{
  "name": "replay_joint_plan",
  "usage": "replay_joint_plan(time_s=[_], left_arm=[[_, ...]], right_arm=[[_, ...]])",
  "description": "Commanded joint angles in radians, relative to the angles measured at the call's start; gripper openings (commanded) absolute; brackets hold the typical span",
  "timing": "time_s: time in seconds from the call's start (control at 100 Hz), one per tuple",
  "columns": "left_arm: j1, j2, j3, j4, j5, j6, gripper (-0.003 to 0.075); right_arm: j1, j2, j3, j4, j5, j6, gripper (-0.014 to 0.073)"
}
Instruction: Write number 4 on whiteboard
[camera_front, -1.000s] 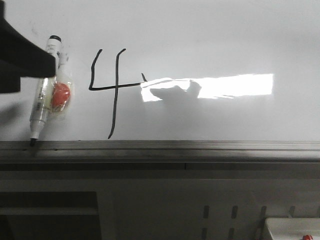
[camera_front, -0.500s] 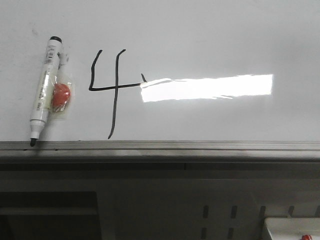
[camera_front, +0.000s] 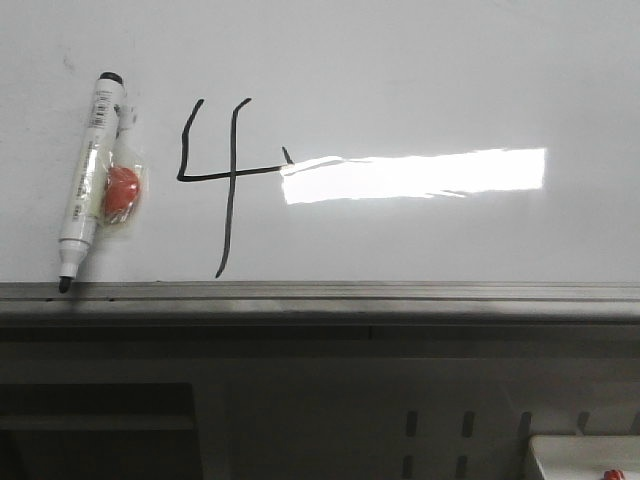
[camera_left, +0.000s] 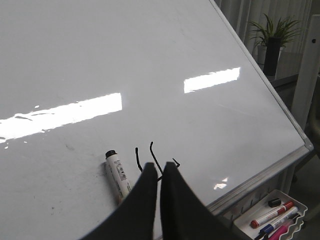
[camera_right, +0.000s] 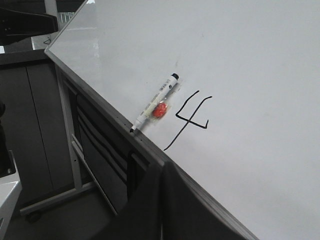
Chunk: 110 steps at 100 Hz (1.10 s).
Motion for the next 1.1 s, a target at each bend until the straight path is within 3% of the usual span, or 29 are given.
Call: replay_joint_plan(time_s=[0.0,0.15,0.32,0.42,0.52,0.69,1.09], left_arm=[[0.002,0.013,-0.016,0.004,-0.080,-0.002,-0.0020],[0.085,0.003,0.059,0.240,-0.068,-0.002,-0.0020],[0.380,-0.060,0.213,0.046,-0.086,-0.058,-0.0020],[0.540,-0.100,0.285,0.022,-0.067,-0.058,-0.0020],[0.634,-0.098,0.328,0.022,-0.027,-0.057,-0.0020],[0.689,-0.098,0.398,0.022,-0.045,-0.057,-0.0020],[0.692,-0.098,0.396,0.022,-0.045,-0.057,-0.0020]], right_arm=[[-0.006,0.009,-0.023,0.009,-0.074,-0.005,-0.0064],[-0.006,0.009,-0.023,0.009,-0.075,-0.005,-0.0064],[-0.006,0.009,-0.023,0.009,-0.075,-0.005,-0.0064],[-0.006,0.009,-0.023,0.009,-0.075,-0.005,-0.0064],[-0.006,0.009,-0.023,0.009,-0.075,-0.005,-0.0064],[-0.006,0.009,-0.023,0.009,-0.075,-0.005,-0.0064],[-0.006,0.009,-0.023,0.009,-0.075,-0.005,-0.0064]])
